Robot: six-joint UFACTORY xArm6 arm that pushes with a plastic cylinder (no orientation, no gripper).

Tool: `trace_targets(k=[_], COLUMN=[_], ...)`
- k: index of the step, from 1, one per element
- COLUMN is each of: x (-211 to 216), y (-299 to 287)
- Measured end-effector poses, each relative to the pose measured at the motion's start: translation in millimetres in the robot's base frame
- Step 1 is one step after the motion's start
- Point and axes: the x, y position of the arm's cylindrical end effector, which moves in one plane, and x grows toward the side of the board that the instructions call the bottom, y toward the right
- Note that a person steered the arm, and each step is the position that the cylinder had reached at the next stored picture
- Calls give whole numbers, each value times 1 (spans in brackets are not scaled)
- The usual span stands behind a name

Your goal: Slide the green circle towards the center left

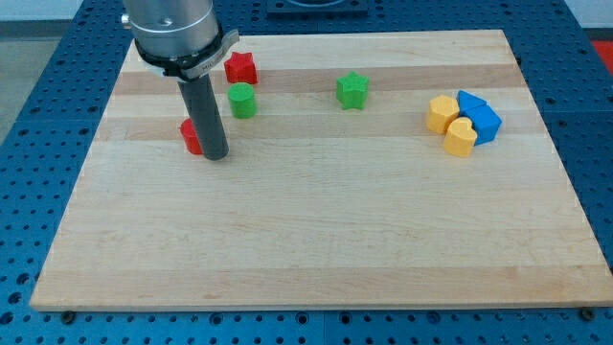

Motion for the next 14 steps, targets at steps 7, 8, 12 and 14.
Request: trace_targets(k=[7,8,12,14], x=[-92,-105,-127,-92], y=[64,58,37,37])
